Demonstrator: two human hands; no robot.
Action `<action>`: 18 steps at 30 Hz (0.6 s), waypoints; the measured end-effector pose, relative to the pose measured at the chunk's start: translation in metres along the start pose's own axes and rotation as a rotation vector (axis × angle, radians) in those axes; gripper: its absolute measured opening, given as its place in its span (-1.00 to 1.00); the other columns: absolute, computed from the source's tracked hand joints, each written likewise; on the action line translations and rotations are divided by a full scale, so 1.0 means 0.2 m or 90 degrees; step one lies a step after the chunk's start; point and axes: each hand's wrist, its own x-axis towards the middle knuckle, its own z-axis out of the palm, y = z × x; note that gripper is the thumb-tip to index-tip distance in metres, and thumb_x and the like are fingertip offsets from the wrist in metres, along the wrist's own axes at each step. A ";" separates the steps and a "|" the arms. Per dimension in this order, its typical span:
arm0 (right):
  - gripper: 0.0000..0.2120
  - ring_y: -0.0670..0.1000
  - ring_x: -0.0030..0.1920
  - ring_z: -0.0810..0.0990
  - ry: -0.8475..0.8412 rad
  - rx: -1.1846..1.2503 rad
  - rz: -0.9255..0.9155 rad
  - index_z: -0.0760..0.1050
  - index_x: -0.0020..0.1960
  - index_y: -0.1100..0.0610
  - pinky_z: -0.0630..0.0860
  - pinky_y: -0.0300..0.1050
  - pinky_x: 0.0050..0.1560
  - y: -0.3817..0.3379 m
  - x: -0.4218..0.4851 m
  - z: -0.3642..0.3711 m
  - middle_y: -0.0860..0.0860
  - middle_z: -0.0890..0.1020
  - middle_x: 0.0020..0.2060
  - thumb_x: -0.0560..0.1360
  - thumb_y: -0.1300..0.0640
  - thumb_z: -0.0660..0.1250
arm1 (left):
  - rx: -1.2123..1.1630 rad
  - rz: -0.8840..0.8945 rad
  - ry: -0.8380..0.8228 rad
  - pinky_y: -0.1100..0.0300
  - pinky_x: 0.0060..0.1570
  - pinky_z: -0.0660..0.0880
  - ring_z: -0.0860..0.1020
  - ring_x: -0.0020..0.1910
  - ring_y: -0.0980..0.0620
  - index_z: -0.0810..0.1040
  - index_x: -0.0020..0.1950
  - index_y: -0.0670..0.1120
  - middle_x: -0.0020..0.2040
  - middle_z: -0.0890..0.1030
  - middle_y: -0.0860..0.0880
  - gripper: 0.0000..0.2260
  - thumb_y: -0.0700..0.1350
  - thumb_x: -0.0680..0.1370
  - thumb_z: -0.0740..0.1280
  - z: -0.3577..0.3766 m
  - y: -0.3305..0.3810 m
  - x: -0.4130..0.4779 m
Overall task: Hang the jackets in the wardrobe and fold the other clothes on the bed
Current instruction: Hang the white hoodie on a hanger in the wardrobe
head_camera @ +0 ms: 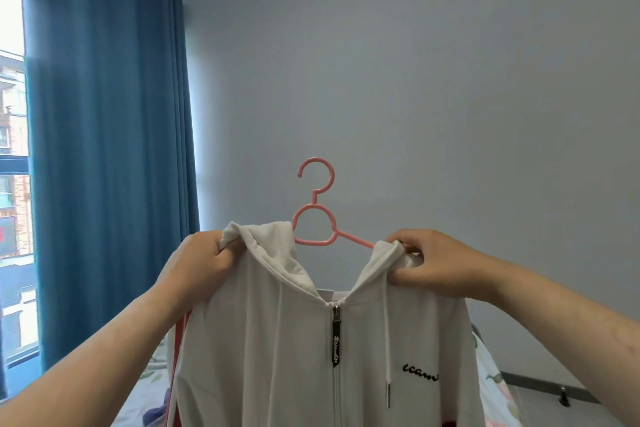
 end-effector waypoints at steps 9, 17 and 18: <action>-0.90 -0.18 -0.26 0.54 0.085 0.039 0.020 0.62 -0.19 0.08 0.42 -0.33 -0.24 0.09 -0.05 -0.05 0.01 0.68 -0.25 0.48 0.22 0.43 | -0.079 0.081 -0.052 0.13 0.19 0.40 0.43 0.20 0.18 0.39 0.35 0.21 0.24 0.47 0.22 -0.46 0.28 0.38 0.14 0.13 0.09 0.00; -0.96 -0.14 -0.22 0.55 0.059 0.093 0.074 0.62 -0.15 0.08 0.44 -0.24 -0.18 0.27 -0.17 -0.14 0.00 0.65 -0.24 0.47 0.19 0.42 | 0.044 0.156 -0.082 0.02 -0.24 0.47 0.54 -0.24 -0.01 0.55 -0.18 -0.04 -0.30 0.58 0.01 -0.79 0.09 0.50 0.36 0.50 0.40 0.05; -0.95 -0.10 -0.21 0.53 0.028 0.101 0.088 0.61 -0.14 0.11 0.42 -0.18 -0.17 0.30 -0.20 -0.16 0.03 0.62 -0.24 0.43 0.15 0.39 | 0.030 0.154 -0.084 0.01 -0.24 0.47 0.54 -0.24 -0.04 0.55 -0.19 -0.05 -0.30 0.58 0.01 -0.80 0.06 0.51 0.36 0.56 0.42 0.06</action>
